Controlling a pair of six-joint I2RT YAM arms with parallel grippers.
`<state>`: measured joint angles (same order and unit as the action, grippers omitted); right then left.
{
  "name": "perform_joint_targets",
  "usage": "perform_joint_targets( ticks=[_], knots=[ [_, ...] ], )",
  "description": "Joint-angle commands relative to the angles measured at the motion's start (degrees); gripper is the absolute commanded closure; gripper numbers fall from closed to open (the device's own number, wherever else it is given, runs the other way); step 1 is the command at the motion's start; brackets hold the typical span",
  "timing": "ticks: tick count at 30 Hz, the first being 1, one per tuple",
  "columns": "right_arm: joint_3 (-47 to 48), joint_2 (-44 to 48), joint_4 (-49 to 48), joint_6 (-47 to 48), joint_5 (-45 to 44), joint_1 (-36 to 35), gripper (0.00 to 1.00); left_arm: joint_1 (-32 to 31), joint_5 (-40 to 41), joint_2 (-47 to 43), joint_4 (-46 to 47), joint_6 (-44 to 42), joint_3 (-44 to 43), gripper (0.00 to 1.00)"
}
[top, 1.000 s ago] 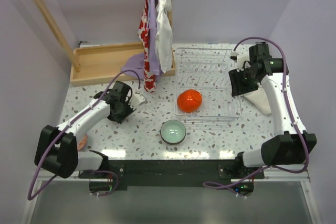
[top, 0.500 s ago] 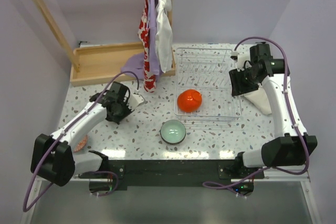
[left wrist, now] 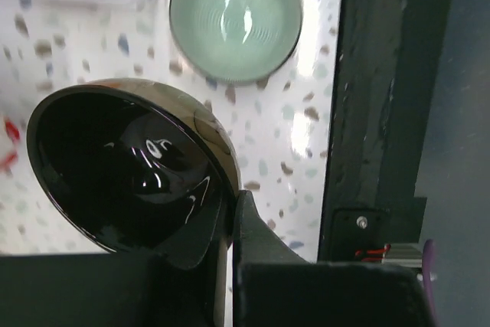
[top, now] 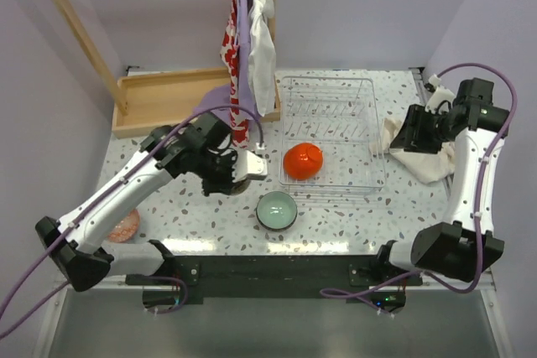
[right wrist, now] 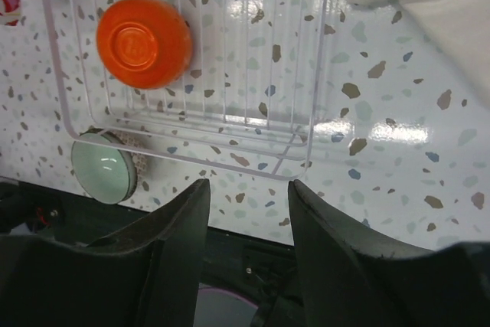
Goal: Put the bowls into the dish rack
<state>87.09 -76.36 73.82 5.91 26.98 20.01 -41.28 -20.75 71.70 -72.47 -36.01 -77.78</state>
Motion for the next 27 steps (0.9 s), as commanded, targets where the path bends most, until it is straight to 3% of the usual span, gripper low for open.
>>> perform_joint_targets(
  ticks=[1,4,10,16,20,21,23,24,25,27],
  knots=[
    [3.17,4.81,-7.19,-3.01,6.77,-0.32,0.44,-7.06,-5.61,8.86,6.45,2.26,-12.01,1.00],
    [4.40,3.77,-10.62,-2.66,4.49,-0.23,0.33,-8.91,-6.23,16.15,11.98,2.08,-17.82,1.00],
    [9.76,-1.42,-6.06,0.24,2.38,-0.32,0.28,-10.75,-10.97,31.18,23.94,7.60,-29.06,1.00],
    [9.60,-2.30,-4.48,4.02,3.78,-0.24,0.36,-11.19,-15.98,45.08,30.62,16.14,-44.45,1.00],
    [5.39,-3.27,-3.51,2.34,7.36,-0.23,0.47,-9.80,-24.48,50.81,36.23,21.14,-48.09,1.00],
    [4.24,-2.75,-4.38,1.74,7.47,-0.23,0.48,-9.09,-31.21,50.73,45.04,23.94,-45.82,1.00],
    [2.48,-2.13,-6.58,-0.54,5.98,-0.32,0.49,-7.25,-37.13,49.24,57.72,38.59,-35.81,1.00],
    [3.08,-2.39,-6.24,-0.55,5.28,-0.32,0.49,-6.72,-38.56,47.32,75.19,49.09,-31.60,1.00],
    [3.96,-2.57,-5.80,-0.64,4.93,-0.24,0.49,-6.19,-39.01,46.35,84.07,53.89,-22.77,1.00],
    [6.33,-2.31,-5.00,0.15,3.70,-0.23,0.49,-5.48,-39.10,45.98,103.82,61.99,-16.90,1.00]
  ],
)
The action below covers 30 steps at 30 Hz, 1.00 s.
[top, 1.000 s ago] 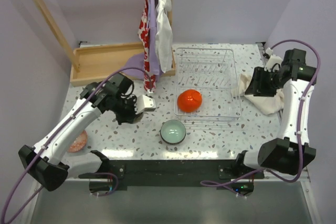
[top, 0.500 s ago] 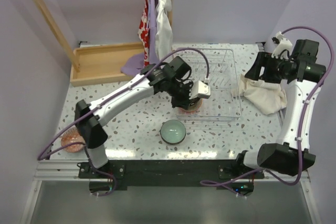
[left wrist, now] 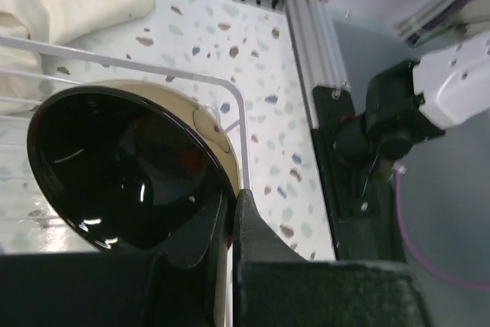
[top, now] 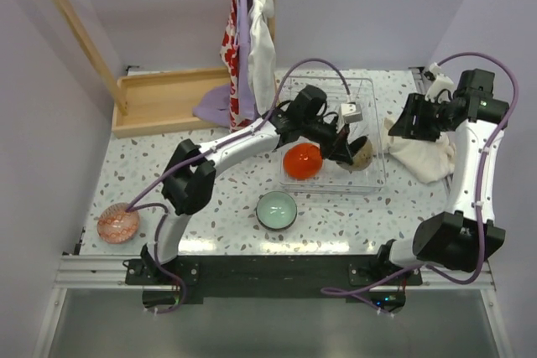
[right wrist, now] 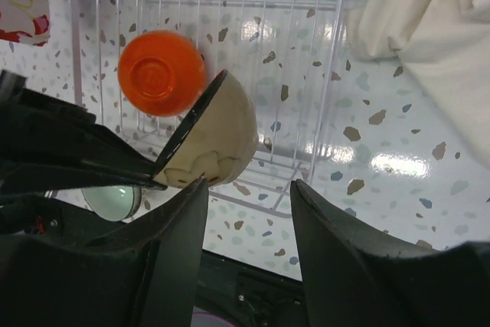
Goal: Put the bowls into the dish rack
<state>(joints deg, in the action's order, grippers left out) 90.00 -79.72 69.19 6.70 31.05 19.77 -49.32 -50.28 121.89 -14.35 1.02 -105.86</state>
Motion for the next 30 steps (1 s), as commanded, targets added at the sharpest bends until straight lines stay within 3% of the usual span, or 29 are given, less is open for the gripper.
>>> perform_joint_targets(
  ticks=[1,6,11,15,16,19,30],
  knots=[
    [3.69,1.84,-0.46,-0.11,-1.33,0.01,0.49,2.65,-10.01,-2.29,49.03,30.74,11.90,1.00],
    [3.79,2.82,1.65,1.21,-1.96,-0.17,0.49,3.79,-5.36,4.14,67.92,49.32,11.47,1.00],
    [-0.34,2.30,1.65,2.35,-1.43,-0.52,0.53,3.79,-3.43,9.33,67.96,50.22,7.34,1.00],
    [-3.33,0.71,1.39,4.11,-5.11,-4.89,0.69,3.79,-2.10,10.82,66.91,50.83,7.95,1.00],
    [-4.64,0.27,1.13,4.37,-5.73,-5.79,0.84,3.97,-1.67,11.09,66.91,51.19,8.13,1.00],
    [-6.14,-1.48,0.42,4.64,-6.35,-7.64,1.00,4.41,1.41,11.71,64.54,51.89,8.83,1.00],
    [-7.90,-8.87,-0.19,7.54,-14.52,-9.49,1.00,4.50,4.58,15.92,62.25,53.82,8.22,1.00]
  ],
)
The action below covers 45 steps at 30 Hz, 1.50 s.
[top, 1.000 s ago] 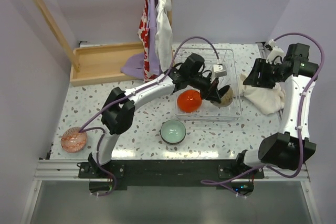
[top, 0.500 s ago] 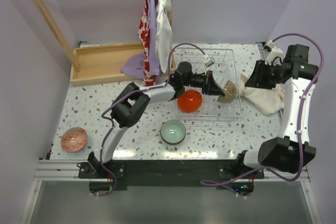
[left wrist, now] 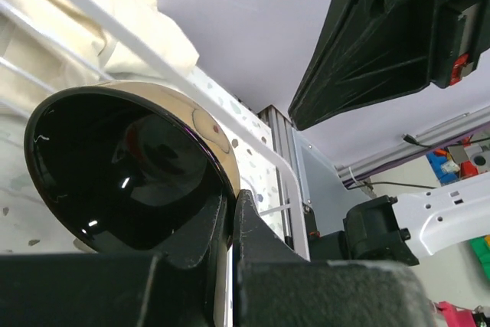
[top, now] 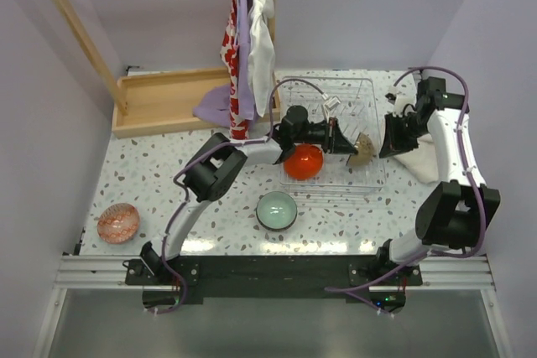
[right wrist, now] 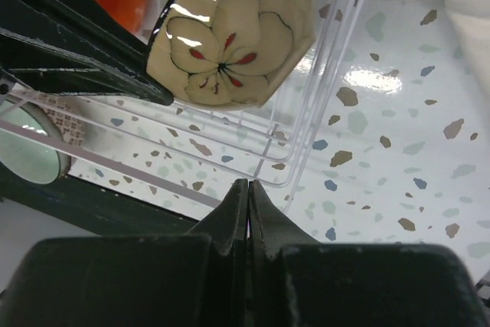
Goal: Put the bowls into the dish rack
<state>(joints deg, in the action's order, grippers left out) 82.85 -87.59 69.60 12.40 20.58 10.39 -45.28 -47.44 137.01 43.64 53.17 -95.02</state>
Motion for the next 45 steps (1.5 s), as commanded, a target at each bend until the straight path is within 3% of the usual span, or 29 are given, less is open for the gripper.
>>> perform_joint_targets(
  ticks=[1,8,17,22,30,36,45],
  knots=[
    [-1.28,-1.87,-0.96,2.01,-4.66,-0.20,1.00,0.45,1.82,1.06,4.18,1.85,-2.62,1.00],
    [-2.17,-5.48,-3.68,1.57,-4.58,-1.51,1.00,0.98,3.05,2.56,2.86,3.61,-2.62,1.00],
    [-0.67,-8.65,-5.44,0.87,-4.14,-5.03,1.00,3.35,4.37,-1.21,0.66,6.33,5.09,1.00],
    [1.08,-9.79,-5.53,0.69,-4.58,-5.82,1.00,3.88,3.32,-2.45,-0.13,6.07,7.57,0.83],
    [2.67,-9.79,-5.62,0.78,-5.46,-7.05,1.00,6.25,2.88,-6.84,-5.57,-0.69,8.72,0.70],
    [4.60,-10.84,-6.15,0.60,-4.93,-7.67,1.00,7.48,2.97,-10.09,-10.76,-5.87,9.77,0.66],
    [7.59,-11.81,-5.79,0.60,-4.50,-8.90,1.00,7.75,5.69,-15.63,-29.47,-20.72,8.19,0.61]
  ],
)
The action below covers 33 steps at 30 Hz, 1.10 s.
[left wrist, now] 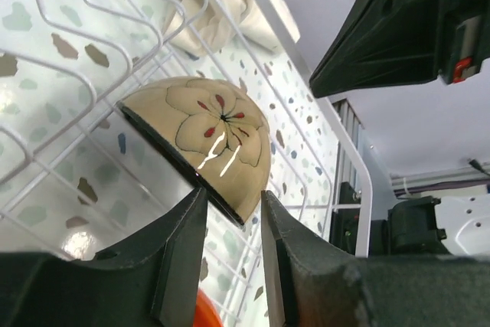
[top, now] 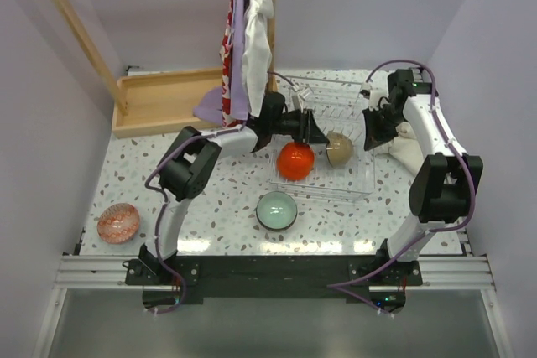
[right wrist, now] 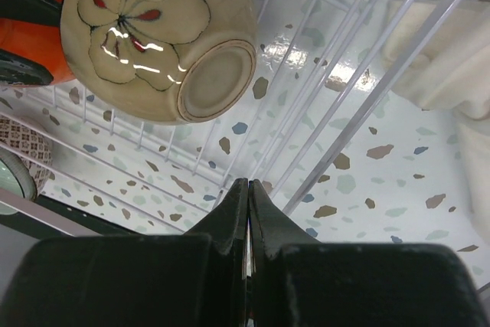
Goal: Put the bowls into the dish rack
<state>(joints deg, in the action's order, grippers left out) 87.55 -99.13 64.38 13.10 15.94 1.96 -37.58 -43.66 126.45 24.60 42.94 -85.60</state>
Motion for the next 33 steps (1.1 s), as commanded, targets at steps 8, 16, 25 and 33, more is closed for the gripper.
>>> perform_joint_targets(
  ticks=[8,16,25,33],
  knots=[
    [2.19,-0.01,-1.27,-0.27,1.37,-0.55,1.00,-0.03,4.28,-9.11,-18.61,-17.53,0.17,0.61],
    [0.52,1.57,-2.07,-0.53,2.34,-0.55,1.00,-0.47,6.57,-13.34,-26.97,-27.27,-0.44,0.59],
    [-1.06,7.98,-1.36,-0.80,-1.53,-0.55,0.68,-10.84,6.22,-13.77,-55.86,-62.92,-14.85,0.54],
    [-9.67,15.98,-1.53,-0.27,-3.46,-0.55,0.55,-11.37,11.38,-27.19,-78.63,-86.43,1.00,0.53]
  ],
)
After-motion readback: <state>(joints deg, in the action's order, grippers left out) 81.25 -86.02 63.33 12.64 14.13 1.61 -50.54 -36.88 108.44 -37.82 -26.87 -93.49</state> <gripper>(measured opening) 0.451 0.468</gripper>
